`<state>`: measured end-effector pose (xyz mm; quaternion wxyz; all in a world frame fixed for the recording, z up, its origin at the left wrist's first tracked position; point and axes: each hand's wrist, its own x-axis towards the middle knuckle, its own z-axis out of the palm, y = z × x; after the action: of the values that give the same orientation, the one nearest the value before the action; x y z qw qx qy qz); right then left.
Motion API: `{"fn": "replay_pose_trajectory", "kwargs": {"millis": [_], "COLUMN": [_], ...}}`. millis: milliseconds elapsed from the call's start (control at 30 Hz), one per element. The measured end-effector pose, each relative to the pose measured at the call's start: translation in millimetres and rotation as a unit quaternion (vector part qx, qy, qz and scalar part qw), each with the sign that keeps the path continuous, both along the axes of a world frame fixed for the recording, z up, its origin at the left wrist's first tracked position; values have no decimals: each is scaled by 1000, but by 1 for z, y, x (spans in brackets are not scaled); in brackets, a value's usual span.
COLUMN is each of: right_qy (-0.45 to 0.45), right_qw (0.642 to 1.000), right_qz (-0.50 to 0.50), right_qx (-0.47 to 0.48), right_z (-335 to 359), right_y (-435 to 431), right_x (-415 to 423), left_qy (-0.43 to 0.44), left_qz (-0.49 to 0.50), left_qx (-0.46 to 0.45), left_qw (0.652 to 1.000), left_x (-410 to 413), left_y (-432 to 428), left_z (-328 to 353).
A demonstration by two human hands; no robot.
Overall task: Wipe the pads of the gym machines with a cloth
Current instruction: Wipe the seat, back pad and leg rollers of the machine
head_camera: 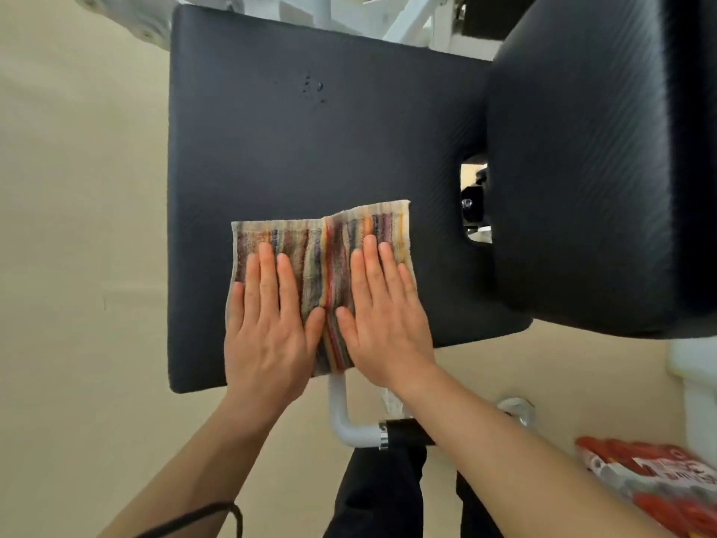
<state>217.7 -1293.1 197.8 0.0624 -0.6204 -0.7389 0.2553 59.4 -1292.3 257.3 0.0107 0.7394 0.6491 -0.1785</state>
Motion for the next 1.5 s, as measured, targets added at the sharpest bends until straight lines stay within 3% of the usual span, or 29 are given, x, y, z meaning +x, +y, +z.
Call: {"fn": "replay_pose_trajectory", "kwargs": {"millis": [200, 433, 500, 600, 700, 800, 967, 1167, 1367, 1500], "right_qy": [21, 14, 2, 0, 22, 61, 75, 81, 41, 25], "right_qw": [999, 994, 994, 996, 985, 977, 969, 975, 978, 994], "right_qz": [-28, -100, -91, 14, 120, 162, 212, 179, 164, 38], "right_qx": [23, 43, 59, 84, 124, 121, 106, 105, 122, 96], "right_z": [-2, 1, -1, 10, 22, 30, 20, 16, 18, 6], "right_y": [148, 284, 297, 281, 221, 133, 44, 85, 206, 262], "right_x": [-2, -9, -10, -19, -50, -73, -51, -51, -43, -12], "left_qy": [-32, -68, -68, -60, -38, -36, 15, 5, -49, -63], "left_qz": [89, 79, 61, 78, 140, 177, 123, 169, 204, 173], "left_qx": [76, 86, 87, 103, 103, 93, 73, 84, 134, 133], "left_qw": [993, 991, 992, 990, 984, 979, 990, 982, 969, 974], "left_x": [10, 15, 11, -7, -40, -50, -35, -20, -3, 27], "left_y": [129, 285, 288, 253, 182, 86, -14, 32, 151, 240], "left_z": [-14, -16, -15, -6, -5, 1, -1, -10, -12, -20]}}
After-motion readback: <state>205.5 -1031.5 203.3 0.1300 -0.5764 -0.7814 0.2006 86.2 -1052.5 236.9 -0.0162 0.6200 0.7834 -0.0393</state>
